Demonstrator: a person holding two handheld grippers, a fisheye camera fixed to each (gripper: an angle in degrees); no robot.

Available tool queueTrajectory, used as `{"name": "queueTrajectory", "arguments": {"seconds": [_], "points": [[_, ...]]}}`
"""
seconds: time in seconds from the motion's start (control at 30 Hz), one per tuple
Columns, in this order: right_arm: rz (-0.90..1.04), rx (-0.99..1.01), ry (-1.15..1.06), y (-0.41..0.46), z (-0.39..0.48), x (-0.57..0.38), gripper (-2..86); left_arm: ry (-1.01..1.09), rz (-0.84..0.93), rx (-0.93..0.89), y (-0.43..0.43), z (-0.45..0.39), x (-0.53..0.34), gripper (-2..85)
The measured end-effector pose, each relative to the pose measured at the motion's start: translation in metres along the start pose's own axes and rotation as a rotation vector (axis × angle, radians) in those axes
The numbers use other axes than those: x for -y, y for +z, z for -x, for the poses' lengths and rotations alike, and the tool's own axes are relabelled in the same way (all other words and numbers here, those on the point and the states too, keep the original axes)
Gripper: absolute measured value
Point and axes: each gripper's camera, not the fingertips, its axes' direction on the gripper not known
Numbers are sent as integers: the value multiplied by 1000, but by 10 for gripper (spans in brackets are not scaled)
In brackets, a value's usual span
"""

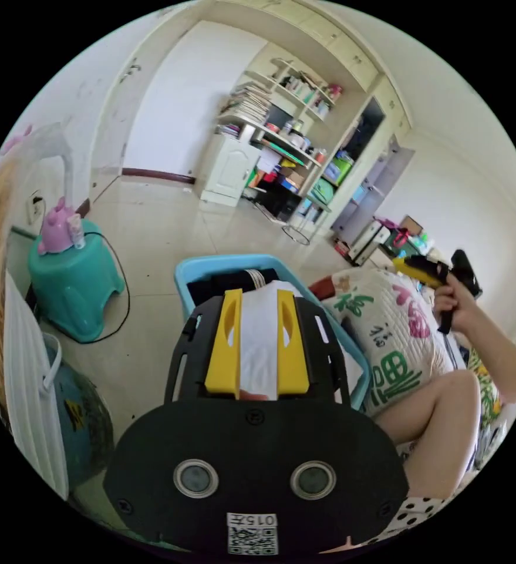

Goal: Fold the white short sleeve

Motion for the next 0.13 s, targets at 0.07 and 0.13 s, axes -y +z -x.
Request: {"name": "queueTrajectory", "arguments": {"seconds": [0.07, 0.13], "points": [[-95, 1, -55, -37, 32, -2, -4, 122, 124, -46, 52, -51, -4, 89], [-236, -27, -87, -91, 61, -9, -5, 175, 234, -85, 95, -85, -15, 91]]}}
